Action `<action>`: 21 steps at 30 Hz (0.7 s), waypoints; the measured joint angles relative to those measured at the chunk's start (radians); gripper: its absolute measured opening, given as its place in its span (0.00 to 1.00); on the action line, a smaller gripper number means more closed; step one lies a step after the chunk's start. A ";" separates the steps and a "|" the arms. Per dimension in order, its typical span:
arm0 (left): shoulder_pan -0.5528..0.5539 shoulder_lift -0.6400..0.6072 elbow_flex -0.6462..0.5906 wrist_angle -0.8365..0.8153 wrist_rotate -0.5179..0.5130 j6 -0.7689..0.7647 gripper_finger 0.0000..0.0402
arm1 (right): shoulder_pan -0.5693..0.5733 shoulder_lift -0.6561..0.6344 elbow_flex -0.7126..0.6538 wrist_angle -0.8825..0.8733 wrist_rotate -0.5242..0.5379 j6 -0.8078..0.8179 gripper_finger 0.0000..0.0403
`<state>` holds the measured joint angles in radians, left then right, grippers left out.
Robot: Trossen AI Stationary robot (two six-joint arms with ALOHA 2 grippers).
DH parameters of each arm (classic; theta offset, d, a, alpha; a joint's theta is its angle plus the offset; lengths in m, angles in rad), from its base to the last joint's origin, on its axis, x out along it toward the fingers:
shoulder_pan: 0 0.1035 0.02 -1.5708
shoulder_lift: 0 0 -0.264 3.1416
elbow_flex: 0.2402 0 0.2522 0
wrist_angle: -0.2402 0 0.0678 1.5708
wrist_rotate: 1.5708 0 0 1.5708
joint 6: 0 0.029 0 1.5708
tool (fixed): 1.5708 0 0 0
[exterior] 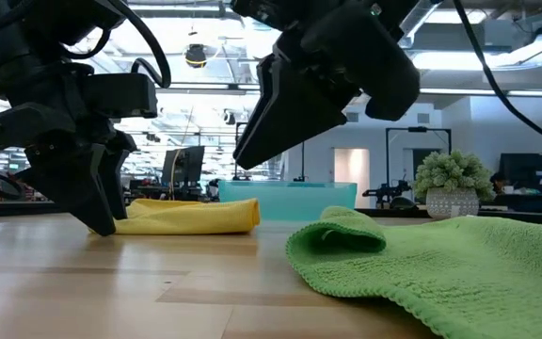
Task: Roll microfiber towels into tight, uniform cylinder then place into a basket
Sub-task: Roll the yellow microfiber towel
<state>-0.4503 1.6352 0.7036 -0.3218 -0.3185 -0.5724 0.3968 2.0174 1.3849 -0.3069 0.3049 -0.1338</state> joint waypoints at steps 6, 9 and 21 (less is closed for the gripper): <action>0.000 0.000 0.000 0.000 0.000 0.000 0.39 | 0.000 0.000 0.000 0.000 -0.001 -0.057 0.44; 0.000 0.000 0.000 0.000 0.000 0.000 0.39 | -0.002 0.000 -0.015 0.021 -0.002 -0.060 0.49; 0.000 0.000 0.000 0.000 0.000 0.000 0.39 | -0.075 -0.001 -0.100 0.161 -0.038 -0.060 0.49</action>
<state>-0.4503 1.6352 0.7036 -0.3222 -0.3182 -0.5724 0.3216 2.0167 1.2846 -0.1462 0.2668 -0.1939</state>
